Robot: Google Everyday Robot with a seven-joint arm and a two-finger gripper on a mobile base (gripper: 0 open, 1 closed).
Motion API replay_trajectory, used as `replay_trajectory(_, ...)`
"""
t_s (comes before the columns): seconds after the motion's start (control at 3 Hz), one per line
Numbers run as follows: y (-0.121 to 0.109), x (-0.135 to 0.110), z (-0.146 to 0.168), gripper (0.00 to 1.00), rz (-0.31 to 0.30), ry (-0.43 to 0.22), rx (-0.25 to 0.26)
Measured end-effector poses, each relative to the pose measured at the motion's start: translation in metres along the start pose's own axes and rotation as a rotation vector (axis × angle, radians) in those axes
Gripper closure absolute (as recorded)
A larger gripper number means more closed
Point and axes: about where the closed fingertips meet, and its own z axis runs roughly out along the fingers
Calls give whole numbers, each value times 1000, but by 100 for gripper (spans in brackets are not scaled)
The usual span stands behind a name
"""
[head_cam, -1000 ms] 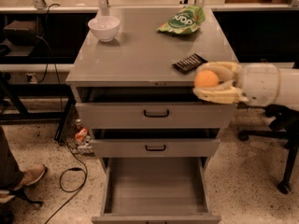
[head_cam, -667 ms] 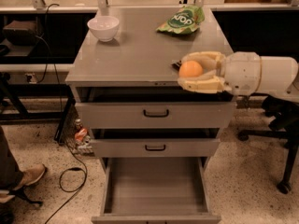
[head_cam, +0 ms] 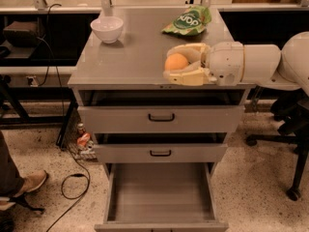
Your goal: Pick orange from bottom drawer and place on counter
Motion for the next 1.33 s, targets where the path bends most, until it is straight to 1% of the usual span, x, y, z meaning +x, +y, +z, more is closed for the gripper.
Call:
replay_trajectory(0.33,-16,12,12,100,6,2,43)
replay_trajectory(0.67,-52,37,37,100,16,49,107)
replay_trajectory(1.0,-91,65,67,100,23,113,141)
replay_trajectory(1.33,-124,88,98,100,44,136,155)
